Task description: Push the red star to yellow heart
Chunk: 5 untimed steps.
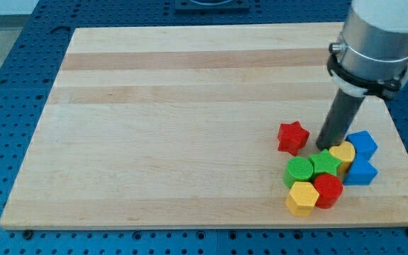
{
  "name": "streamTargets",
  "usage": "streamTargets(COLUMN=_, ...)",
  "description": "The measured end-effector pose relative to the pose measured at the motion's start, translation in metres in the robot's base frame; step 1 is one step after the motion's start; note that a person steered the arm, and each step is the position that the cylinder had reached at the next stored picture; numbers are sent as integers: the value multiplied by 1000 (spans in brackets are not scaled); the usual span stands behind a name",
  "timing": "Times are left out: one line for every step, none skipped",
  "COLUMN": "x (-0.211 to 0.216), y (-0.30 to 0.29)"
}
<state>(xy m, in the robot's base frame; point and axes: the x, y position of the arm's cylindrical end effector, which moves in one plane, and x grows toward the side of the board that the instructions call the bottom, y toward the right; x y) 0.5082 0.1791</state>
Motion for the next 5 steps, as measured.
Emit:
streamTargets(x=-1, y=1)
streamTargets(x=0, y=7)
streamTargets(x=11, y=18)
streamTargets(x=4, y=19)
streamTargets(x=-47, y=-7)
